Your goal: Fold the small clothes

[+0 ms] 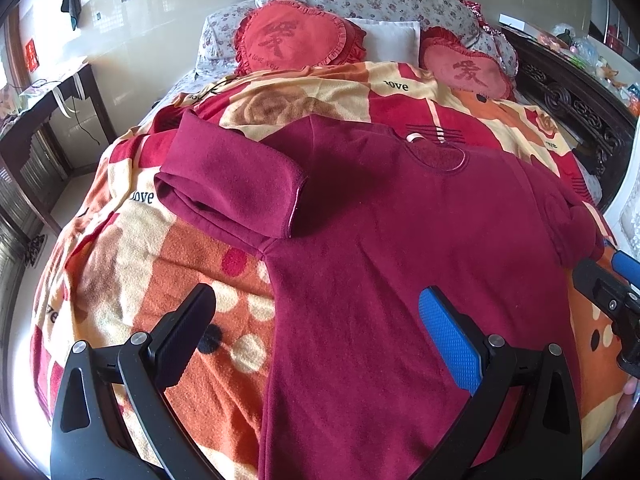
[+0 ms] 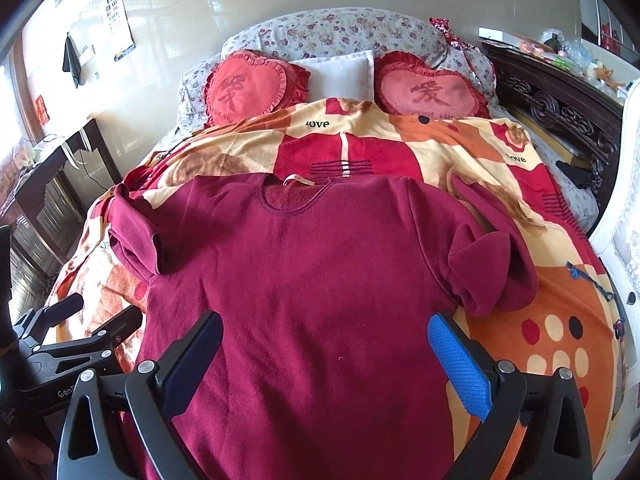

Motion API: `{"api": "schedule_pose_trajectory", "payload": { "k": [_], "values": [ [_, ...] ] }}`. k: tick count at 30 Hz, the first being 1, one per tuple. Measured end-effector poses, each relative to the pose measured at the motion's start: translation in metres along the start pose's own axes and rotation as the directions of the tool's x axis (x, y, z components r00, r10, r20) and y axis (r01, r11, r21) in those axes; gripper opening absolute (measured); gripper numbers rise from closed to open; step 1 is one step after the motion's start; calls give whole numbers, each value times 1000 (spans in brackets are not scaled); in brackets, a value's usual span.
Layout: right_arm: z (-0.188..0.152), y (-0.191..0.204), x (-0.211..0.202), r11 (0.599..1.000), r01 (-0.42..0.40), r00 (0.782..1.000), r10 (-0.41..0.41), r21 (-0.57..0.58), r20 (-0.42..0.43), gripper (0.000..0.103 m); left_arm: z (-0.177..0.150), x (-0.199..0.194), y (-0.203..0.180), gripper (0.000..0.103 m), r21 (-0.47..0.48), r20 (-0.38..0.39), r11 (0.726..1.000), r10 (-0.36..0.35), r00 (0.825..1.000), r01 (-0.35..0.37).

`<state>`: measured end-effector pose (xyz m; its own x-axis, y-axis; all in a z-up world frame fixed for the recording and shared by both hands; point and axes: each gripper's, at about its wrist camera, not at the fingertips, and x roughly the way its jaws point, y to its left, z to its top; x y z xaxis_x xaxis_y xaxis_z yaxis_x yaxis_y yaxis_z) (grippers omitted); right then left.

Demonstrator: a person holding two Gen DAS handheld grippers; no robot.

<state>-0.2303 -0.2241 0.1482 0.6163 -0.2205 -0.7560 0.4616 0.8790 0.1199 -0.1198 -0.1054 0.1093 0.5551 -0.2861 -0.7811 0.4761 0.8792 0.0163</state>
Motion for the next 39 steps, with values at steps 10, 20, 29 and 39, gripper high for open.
{"api": "schedule_pose_trajectory", "payload": {
  "k": [10, 20, 29, 39],
  "values": [
    [-1, 2, 5, 1000, -5, 1000, 5, 5, -13, 102, 0, 2, 0, 102, -2, -8, 1000, 2, 1000, -2],
    [-2, 4, 12, 1000, -2, 1000, 2, 0, -23, 102, 1, 11, 1, 102, -1, -19, 1000, 11, 1000, -11],
    [-1, 8, 25, 1000, -5, 999, 5, -8, -45, 102, 1, 21, 5, 102, -2, -29, 1000, 19, 999, -19],
    [4, 17, 41, 999, -11, 998, 8, -32, -66, 102, 3, 35, 13, 102, -13, -48, 1000, 28, 998, -29]
  ]
}}
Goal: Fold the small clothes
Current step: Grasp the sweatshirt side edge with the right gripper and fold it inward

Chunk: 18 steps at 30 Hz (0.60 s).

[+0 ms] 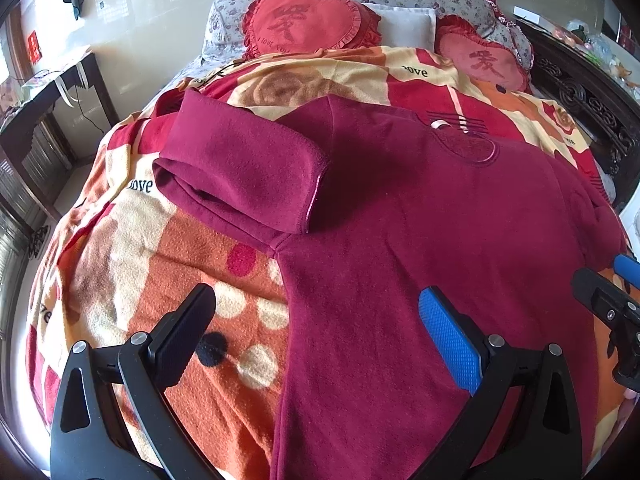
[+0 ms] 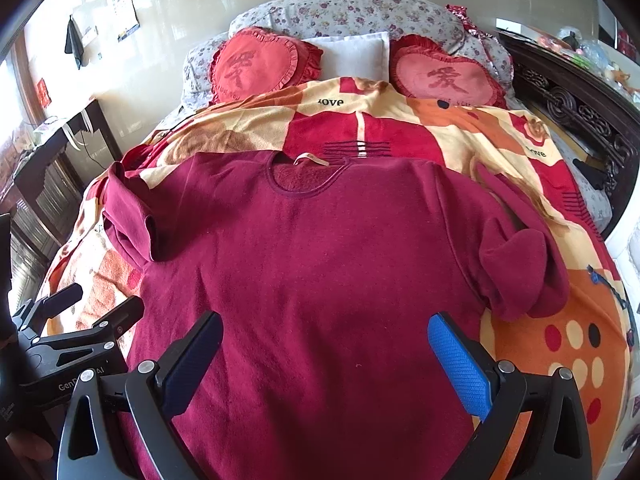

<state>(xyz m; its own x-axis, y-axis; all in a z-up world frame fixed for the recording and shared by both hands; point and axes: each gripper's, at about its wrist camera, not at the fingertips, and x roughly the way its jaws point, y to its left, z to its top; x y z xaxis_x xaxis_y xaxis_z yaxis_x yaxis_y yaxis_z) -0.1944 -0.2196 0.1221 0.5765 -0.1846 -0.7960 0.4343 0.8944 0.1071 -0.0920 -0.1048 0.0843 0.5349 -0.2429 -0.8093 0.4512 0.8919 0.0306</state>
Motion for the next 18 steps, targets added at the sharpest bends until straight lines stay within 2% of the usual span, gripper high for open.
{"api": "schedule_pose_trajectory", "payload": {
  "k": [7, 12, 14, 18],
  "values": [
    [6, 8, 16, 1000, -4, 1000, 3, -18, -20, 102, 5, 12, 10, 102, -16, -14, 1000, 2, 1000, -2],
    [13, 18, 30, 999, -17, 999, 15, -44, -30, 102, 8, 20, 37, 102, -48, -16, 998, 31, 999, -32],
    [17, 25, 36, 998, -40, 999, 39, -56, -31, 102, 8, 23, 53, 102, -59, -15, 996, 68, 998, -69],
    [30, 51, 47, 983, -166, 986, 164, -82, -28, 102, 8, 31, 89, 102, -115, -31, 987, 108, 994, -111]
  ]
}}
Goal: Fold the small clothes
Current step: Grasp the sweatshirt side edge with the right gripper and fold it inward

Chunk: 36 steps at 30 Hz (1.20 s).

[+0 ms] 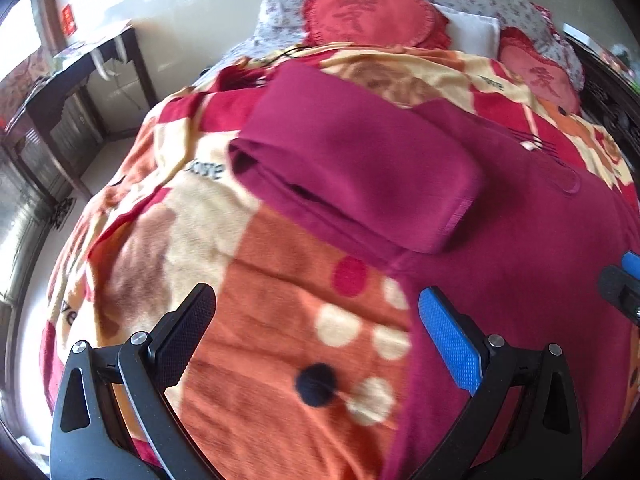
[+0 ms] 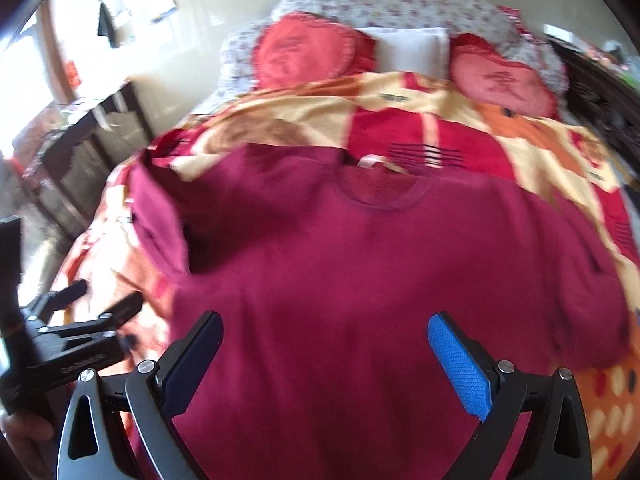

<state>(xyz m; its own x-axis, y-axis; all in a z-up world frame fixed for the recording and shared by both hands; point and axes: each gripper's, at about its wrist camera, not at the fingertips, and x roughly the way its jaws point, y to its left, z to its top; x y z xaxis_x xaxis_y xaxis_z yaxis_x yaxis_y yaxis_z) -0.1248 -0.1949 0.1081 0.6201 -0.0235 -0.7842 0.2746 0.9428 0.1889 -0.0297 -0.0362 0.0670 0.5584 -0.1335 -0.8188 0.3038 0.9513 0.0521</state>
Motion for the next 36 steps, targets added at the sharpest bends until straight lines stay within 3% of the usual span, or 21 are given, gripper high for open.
{"api": "schedule_pose_trajectory", "payload": {
  "k": [3, 6, 12, 14, 15, 16, 17, 20, 26, 28, 31, 33, 36],
  "values": [
    [13, 22, 13, 991, -134, 991, 134, -14, 22, 102, 3, 6, 21, 102, -44, -6, 999, 18, 1000, -18],
    [26, 45, 32, 978, -202, 979, 203, -44, 20, 100, 4, 11, 36, 102, -74, -13, 997, 25, 1000, -26],
    [48, 88, 81, 963, -227, 973, 230, -147, 0, 81, 2, 21, 54, 102, -101, -41, 994, 43, 998, -47],
    [53, 92, 101, 952, -276, 961, 278, -135, -7, 62, 1, 24, 59, 102, -115, -50, 992, 41, 998, -46],
    [55, 92, 107, 945, -305, 952, 305, -120, -17, 36, 1, 24, 60, 102, -118, -51, 992, 40, 998, -46],
    [56, 91, 114, 940, -328, 945, 326, -98, -37, 20, 1, 24, 62, 102, -119, -51, 992, 42, 998, -48],
    [58, 91, 118, 937, -341, 940, 338, -76, -55, 14, 1, 24, 63, 102, -120, -48, 991, 46, 998, -51],
    [63, 81, 98, 917, -396, 918, 396, -46, -7, 7, 2, 25, 65, 102, -128, -41, 990, 46, 998, -51],
    [78, 21, -5, 878, -476, 868, 478, -46, 139, 6, 6, 25, 61, 102, -144, -34, 989, 21, 999, -25],
    [80, -3, -30, 889, -456, 876, 457, -40, 157, 6, 5, 23, 58, 102, -141, -29, 990, 13, 999, -17],
    [75, -45, -52, 934, -357, 921, 355, -19, 158, 6, 6, 21, 52, 102, -138, -28, 990, 3, 1000, -7],
    [70, -77, -51, 969, -246, 962, 240, 34, 128, 6, 7, 19, 47, 102, -134, -25, 991, -1, 1000, -2],
    [59, -116, -35, 990, -100, 994, 94, 100, 64, 6, 8, 17, 39, 102, -125, -24, 992, -7, 1000, 4]
  ]
}}
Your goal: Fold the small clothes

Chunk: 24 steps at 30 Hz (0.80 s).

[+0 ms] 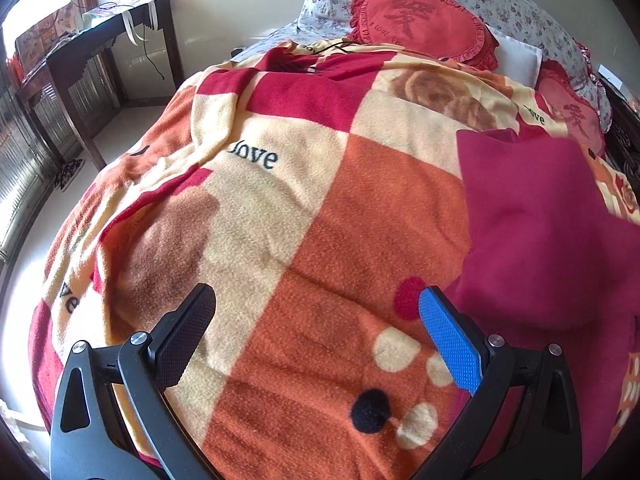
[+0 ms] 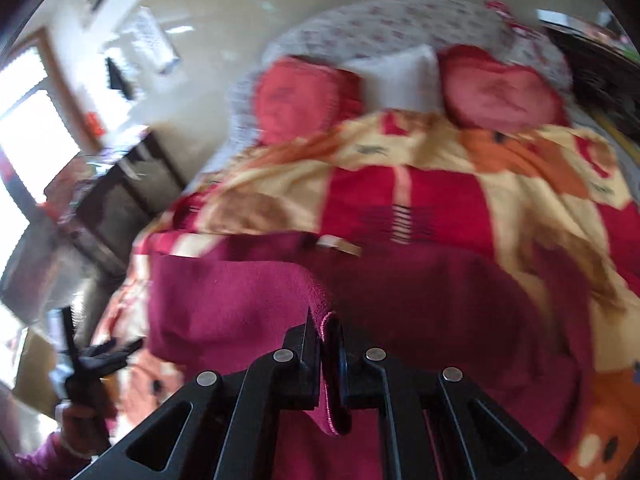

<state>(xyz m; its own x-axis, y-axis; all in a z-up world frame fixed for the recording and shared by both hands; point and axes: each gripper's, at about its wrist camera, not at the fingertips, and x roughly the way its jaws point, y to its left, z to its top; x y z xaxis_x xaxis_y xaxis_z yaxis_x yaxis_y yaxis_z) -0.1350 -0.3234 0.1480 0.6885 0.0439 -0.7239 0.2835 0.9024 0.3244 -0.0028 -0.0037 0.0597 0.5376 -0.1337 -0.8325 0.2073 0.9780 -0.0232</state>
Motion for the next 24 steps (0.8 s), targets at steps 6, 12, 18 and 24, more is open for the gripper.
{"api": "schedule_pose_trajectory", "payload": {
  "k": [6, 12, 18, 24],
  "values": [
    [-19, -46, 20, 991, 97, 992, -89, 94, -86, 6, -1, -5, -27, 102, 62, 7, 998, -16, 1000, 16],
    [-18, -60, 6, 978, 185, 982, -179, 97, -63, 6, 0, 0, -52, 102, 107, 5, 994, -37, 999, 37],
    [-21, -80, 41, 937, 346, 925, -332, 47, -186, 7, -3, 20, -69, 102, 145, -36, 989, -21, 999, 26],
    [-4, -31, -8, 954, 300, 951, -301, 27, 76, 40, -4, 34, -64, 102, 114, -60, 993, -24, 998, 31]
  ]
}}
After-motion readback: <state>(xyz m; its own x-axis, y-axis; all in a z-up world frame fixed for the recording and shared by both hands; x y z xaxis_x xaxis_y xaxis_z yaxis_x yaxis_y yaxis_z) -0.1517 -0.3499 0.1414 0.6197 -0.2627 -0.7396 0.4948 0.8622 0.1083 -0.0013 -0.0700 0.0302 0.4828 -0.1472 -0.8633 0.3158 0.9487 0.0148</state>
